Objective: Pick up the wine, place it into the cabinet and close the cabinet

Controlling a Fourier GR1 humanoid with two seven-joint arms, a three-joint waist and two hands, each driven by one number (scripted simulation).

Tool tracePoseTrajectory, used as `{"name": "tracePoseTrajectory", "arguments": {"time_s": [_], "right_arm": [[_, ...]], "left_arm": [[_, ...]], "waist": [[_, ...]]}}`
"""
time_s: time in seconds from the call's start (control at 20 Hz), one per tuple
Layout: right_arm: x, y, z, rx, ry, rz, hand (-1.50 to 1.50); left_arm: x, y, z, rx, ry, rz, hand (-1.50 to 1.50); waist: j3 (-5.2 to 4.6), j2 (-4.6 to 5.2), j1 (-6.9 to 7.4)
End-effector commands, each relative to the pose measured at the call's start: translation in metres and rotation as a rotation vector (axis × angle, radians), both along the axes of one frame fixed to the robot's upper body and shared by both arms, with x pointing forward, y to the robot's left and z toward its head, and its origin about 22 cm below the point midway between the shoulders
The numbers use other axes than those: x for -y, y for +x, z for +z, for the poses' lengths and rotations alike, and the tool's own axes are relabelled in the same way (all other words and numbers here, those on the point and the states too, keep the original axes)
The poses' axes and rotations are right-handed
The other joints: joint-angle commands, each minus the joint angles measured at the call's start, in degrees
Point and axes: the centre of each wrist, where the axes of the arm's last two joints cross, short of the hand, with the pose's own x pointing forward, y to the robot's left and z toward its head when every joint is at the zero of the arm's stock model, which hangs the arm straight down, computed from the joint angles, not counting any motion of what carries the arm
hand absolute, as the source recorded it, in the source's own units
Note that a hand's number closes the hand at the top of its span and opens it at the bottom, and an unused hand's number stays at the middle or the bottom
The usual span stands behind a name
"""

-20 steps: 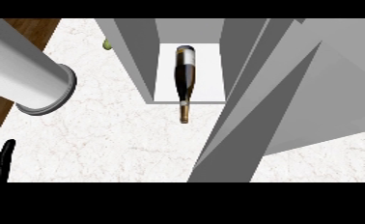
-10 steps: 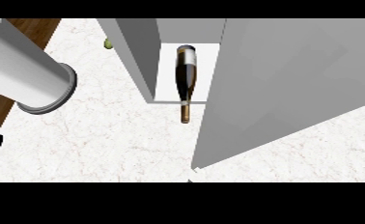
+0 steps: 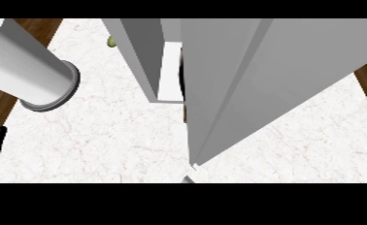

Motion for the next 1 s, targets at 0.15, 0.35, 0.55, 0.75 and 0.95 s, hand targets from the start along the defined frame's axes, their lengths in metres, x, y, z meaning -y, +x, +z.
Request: {"name": "tracePoseTrajectory", "arguments": {"time_s": [0.15,0.35,0.55,0.75,0.95], "right_arm": [[-0.047,0.028,0.037,0.000,0.095,0.077,1.50],[-0.082,0.067,0.050,0.018,0.084,0.034,1.50],[-0.104,0.107,0.071,0.046,0.074,-0.016,1.50],[-0.113,0.127,0.066,0.162,0.019,-0.071,1.50],[-0.126,0.148,0.094,0.186,-0.021,-0.133,1.50]], "left_arm": [[0.007,0.005,0.007,-0.001,-0.004,-0.022,-1.50],[0.000,0.012,0.008,0.006,-0.023,-0.003,-1.50],[0.011,0.011,0.004,0.007,-0.033,-0.003,-1.50],[0.002,0.006,0.001,-0.005,-0.037,0.003,-1.50],[0.001,0.018,-0.006,-0.001,-0.025,0.030,-1.50]], "waist": [[0.02,0.20,0.60],[0.01,0.39,1.68],[0.08,0.45,1.36],[0.15,0.17,0.38],[0.12,0.17,-0.31]]}}
